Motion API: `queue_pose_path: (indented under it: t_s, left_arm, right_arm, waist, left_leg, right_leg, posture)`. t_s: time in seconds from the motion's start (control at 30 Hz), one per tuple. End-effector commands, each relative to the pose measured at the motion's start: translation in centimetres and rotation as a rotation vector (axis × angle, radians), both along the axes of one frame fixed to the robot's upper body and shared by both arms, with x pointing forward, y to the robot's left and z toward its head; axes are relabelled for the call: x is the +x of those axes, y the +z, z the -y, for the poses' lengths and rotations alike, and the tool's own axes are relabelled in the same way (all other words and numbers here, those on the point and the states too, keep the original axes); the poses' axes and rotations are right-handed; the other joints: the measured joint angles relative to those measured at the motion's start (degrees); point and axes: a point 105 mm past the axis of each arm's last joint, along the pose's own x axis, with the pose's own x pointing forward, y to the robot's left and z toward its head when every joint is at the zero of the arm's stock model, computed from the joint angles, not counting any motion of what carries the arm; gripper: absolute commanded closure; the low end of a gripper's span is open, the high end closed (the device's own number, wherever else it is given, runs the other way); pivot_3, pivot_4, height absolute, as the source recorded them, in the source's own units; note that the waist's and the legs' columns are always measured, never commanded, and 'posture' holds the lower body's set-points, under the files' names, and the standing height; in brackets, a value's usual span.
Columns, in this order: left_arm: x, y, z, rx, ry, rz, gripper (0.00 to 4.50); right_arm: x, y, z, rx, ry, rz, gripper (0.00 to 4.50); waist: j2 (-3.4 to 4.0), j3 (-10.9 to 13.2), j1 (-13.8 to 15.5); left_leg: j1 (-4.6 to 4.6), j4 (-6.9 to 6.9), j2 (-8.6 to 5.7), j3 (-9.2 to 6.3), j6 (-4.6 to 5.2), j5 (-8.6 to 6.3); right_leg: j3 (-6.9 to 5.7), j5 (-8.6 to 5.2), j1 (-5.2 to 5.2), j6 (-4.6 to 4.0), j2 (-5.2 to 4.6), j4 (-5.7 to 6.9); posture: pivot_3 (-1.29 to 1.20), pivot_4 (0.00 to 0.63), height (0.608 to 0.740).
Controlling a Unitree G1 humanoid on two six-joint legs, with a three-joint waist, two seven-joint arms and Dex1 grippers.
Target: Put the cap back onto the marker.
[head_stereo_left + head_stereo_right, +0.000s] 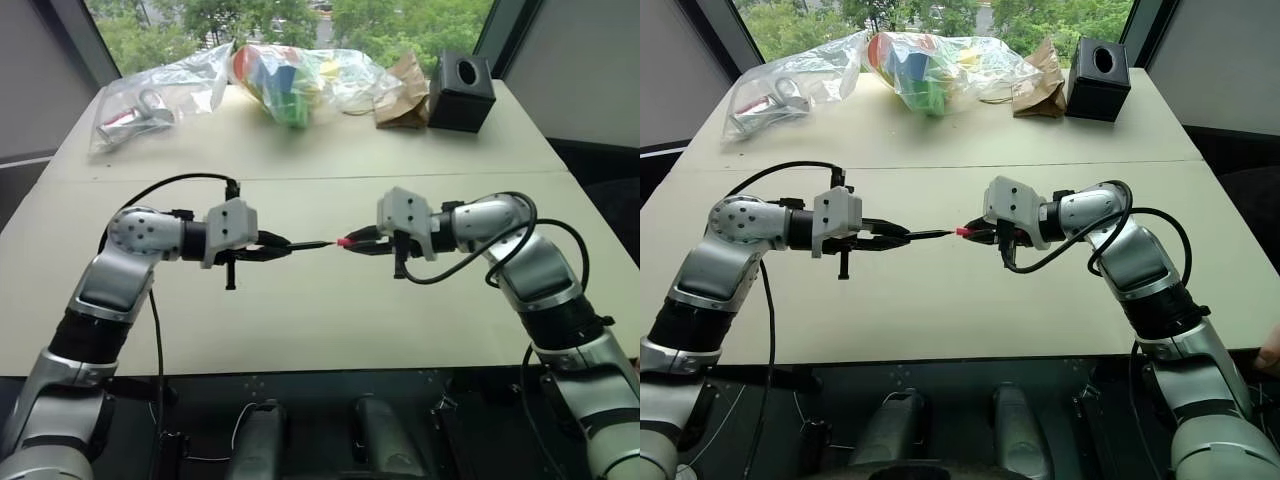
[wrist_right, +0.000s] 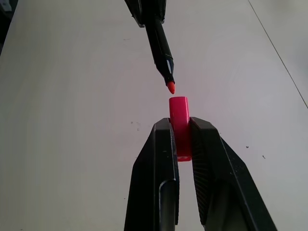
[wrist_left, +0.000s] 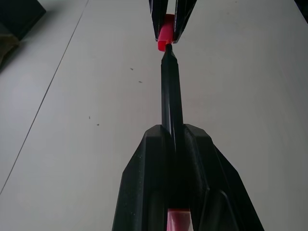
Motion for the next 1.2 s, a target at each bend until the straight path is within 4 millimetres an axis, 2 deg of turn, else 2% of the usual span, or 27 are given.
queue_pose_path:
  t_s: [0.03, 0.33, 0.63, 1.2]
  left_arm:
    - [-0.1, 0.9, 0.5, -0.003, -0.021, 0.038, 4.50]
    - [-0.2, 0.8, 0.9, -0.002, -0.033, 0.036, 4.50]
    - [-0.3, 0.7, 0.4, 0.008, -0.024, 0.035, 4.50]
    - [-0.4, 0.5, 0.5, 0.014, -0.030, 0.030, 4.50]
  right_arm:
    - [-0.6, 1.8, -0.7, 0.024, 0.039, 0.052, 4.44]
    - [-1.1, 2.0, -1.1, 0.035, 0.057, 0.036, 4.44]
    - [-0.7, 2.2, 0.1, 0.011, 0.024, 0.041, 4.44]
    - [-0.8, 2.8, 0.4, 0.025, 0.020, 0.035, 4.44]
  waist:
    - [0.00, 0.00, 0.01]
    - [0.00, 0.00, 0.01]
    - [0.00, 0.00, 0.01]
    - [0.00, 0.00, 0.02]
  left_leg:
    - [0.00, 0.00, 0.00, 0.00, 0.00, 0.00]
    - [0.00, 0.00, 0.00, 0.00, 0.00, 0.00]
    - [0.00, 0.00, 0.00, 0.00, 0.00, 0.00]
    - [0.00, 0.00, 0.00, 0.00, 0.00, 0.00]
  right_leg:
    - [0.00, 0.00, 0.00, 0.00, 0.00, 0.00]
    - [0.00, 0.00, 0.00, 0.00, 0.00, 0.00]
    - [0.00, 0.00, 0.00, 0.00, 0.00, 0.00]
    - [0.00, 0.00, 0.00, 0.00, 0.00, 0.00]
  posture:
    - [0.00, 0.150, 0.740]
    - [0.00, 0.150, 0.740]
    - [0.00, 0.150, 0.740]
    - [0.00, 0.150, 0.740]
